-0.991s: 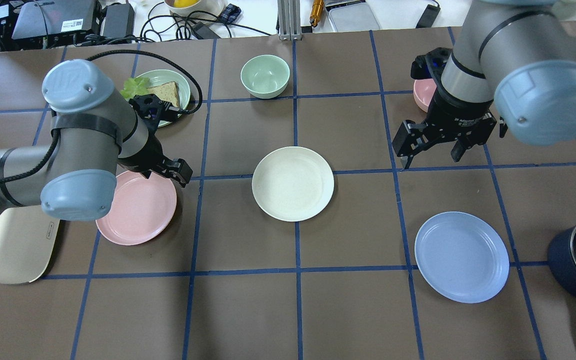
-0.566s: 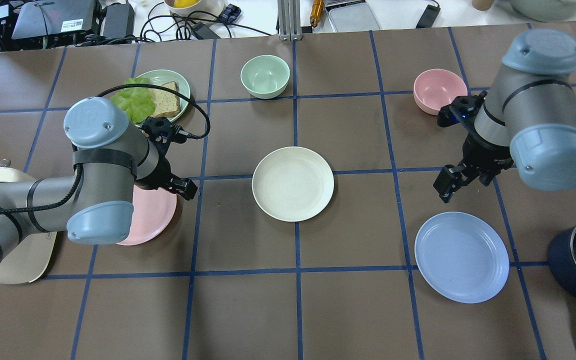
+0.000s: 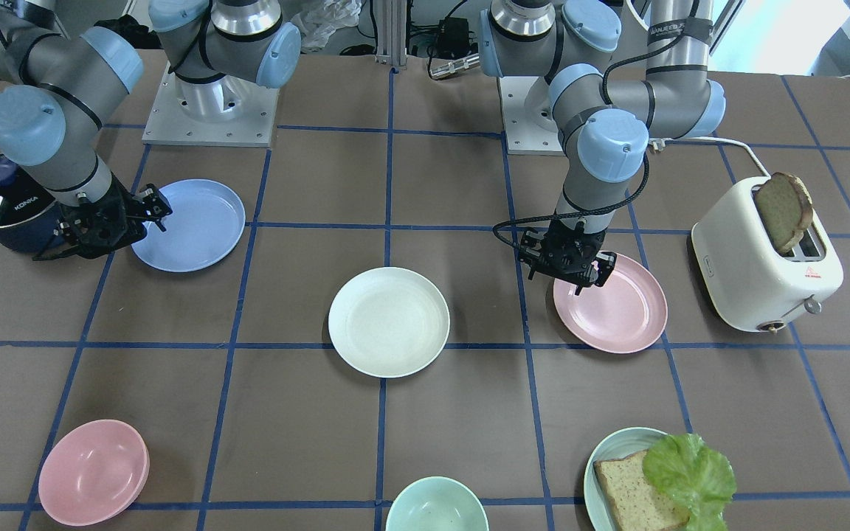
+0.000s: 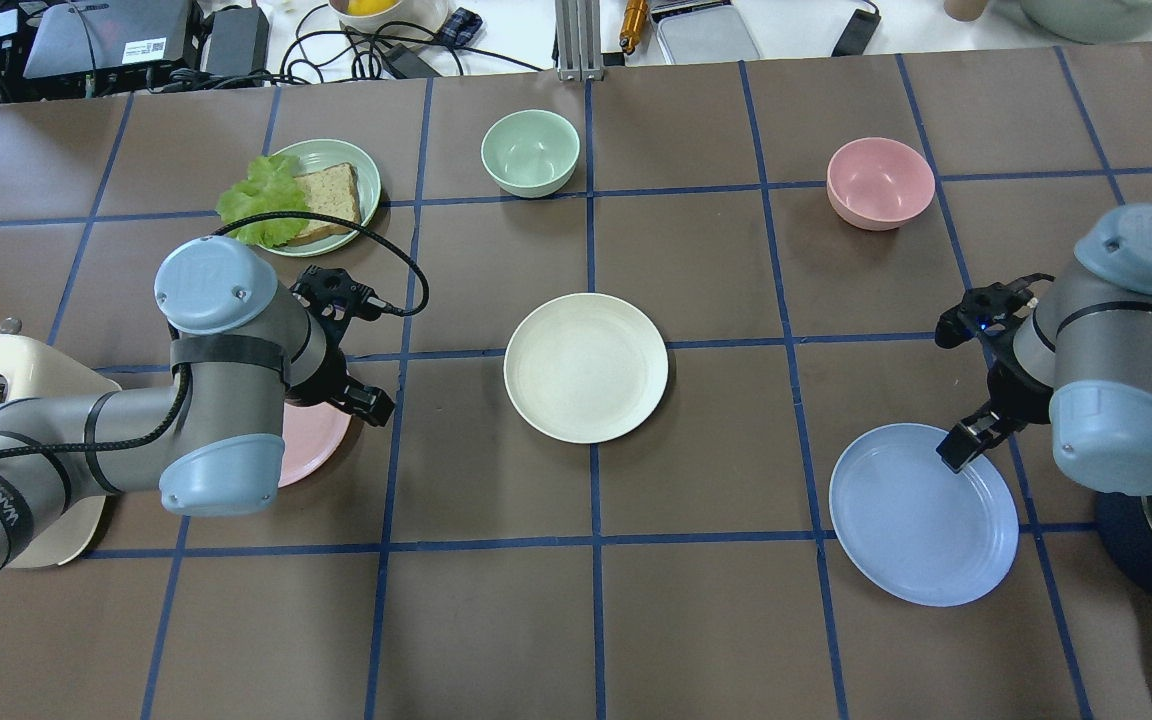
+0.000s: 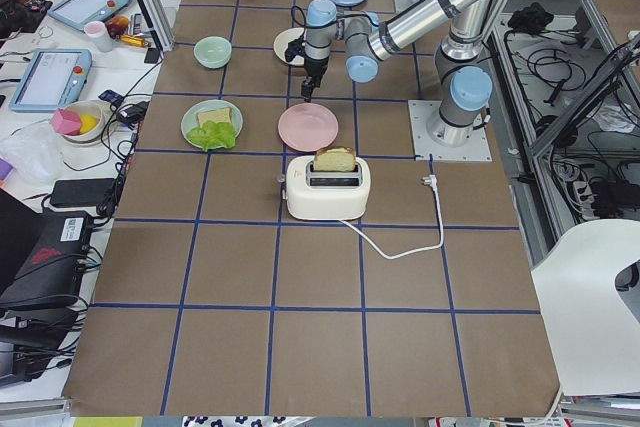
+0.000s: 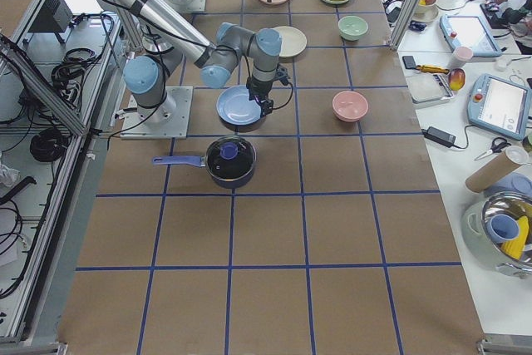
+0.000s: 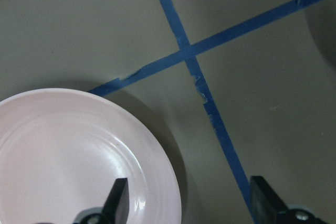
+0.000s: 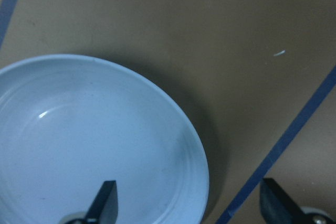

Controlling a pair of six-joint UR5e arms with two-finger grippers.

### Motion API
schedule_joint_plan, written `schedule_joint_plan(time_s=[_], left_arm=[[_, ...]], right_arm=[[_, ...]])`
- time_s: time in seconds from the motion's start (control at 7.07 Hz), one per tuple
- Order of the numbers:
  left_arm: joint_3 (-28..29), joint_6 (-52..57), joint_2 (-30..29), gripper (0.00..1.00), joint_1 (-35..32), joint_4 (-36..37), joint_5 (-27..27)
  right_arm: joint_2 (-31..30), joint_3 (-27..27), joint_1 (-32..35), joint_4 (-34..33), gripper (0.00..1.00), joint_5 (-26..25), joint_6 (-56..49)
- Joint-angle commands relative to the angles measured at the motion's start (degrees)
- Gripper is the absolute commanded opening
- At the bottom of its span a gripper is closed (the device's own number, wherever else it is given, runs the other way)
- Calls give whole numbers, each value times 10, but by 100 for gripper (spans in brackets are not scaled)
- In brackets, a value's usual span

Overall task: Stack three plates with pink and blue
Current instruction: 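Grasp pink plate rim with left gripper while right gripper grasps blue plate rim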

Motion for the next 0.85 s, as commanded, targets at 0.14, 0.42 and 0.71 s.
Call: schedule_joint_plan(time_s=[0.14, 0.42, 0.71], left_arm=[[-21, 0, -19, 74, 1, 21, 7], [-36, 3, -33, 71, 1, 61, 9], [-37, 5, -38, 47, 1, 73, 9]], right_arm=[[14, 53, -15, -105, 62, 7, -14], [29, 50, -16, -101, 9, 7, -13], [29, 43, -16, -99, 0, 4, -12]])
